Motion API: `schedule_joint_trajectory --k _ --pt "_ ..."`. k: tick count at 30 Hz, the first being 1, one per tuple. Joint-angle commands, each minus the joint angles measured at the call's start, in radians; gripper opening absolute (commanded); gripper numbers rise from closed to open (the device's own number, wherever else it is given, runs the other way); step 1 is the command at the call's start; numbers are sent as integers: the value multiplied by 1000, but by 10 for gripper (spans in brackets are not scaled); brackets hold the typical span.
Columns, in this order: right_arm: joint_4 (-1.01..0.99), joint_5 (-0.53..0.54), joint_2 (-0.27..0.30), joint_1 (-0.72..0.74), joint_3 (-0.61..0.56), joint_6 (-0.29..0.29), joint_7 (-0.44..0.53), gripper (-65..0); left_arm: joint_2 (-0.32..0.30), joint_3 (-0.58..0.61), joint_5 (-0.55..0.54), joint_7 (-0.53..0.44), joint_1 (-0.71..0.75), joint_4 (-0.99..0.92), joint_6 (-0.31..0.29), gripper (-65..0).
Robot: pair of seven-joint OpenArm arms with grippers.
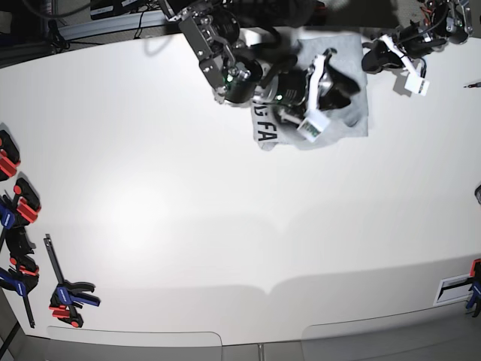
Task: Fold the T-shirt properly
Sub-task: 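Fold the strip over again with both grippers into a compact bundle, then hold the bundle with the right gripper and tuck its edge with the left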
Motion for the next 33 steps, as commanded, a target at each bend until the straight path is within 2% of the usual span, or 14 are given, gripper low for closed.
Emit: schedule_joint_trajectory --k 1,5,9,11,14,16,18,20,23,26,29,31,33 --pt "16 56 -13 14 -13 40 6 -433 -14 -6 -25 -23 6 11 -9 -650" --pt "17 209 -13 16 -24 126 -5 -433 -14 -6 -25 -23 6 11 -9 -650" --pt "17 338 -13 16 -24 126 -3 -434 -14 -6 -25 -24 6 11 -9 -650" --pt "18 364 -13 17 -23 126 -3 -434 -14 -6 -25 -26 6 11 -9 -650" --pt "40 342 -13 34 -9 126 -18 -448 -14 -7 -25 -63 6 11 -9 -650" --pt "77 295 -13 35 28 126 -21 -522 -14 -19 -43 -108 6 13 -9 -650" --pt "124 230 -13 35 92 126 -21 -637 -14 -49 -97 -124 5 23 -9 -650" --pt "171 130 -13 35 181 126 -21 -650 -14 -89 -124 -111 6 42 -9 -650" --pt "198 33 -13 35 341 117 -18 -650 -14 -147 -198 -48 6 70 -9 -650" --pt "197 30 -13 30 481 104 -57 -650 -14 -176 -319 61 6 109 -9 -650" --pt "197 30 -13 29 568 104 -146 -650 -11 -166 -410 180 12 174 -9 -646" --pt "197 36 -13 24 599 104 -160 -650 -12 -151 -486 256 12 224 -9 -525" --pt "196 44 -13 18 607 105 -159 -650 -11 -137 -486 278 12 275 -9 -407"
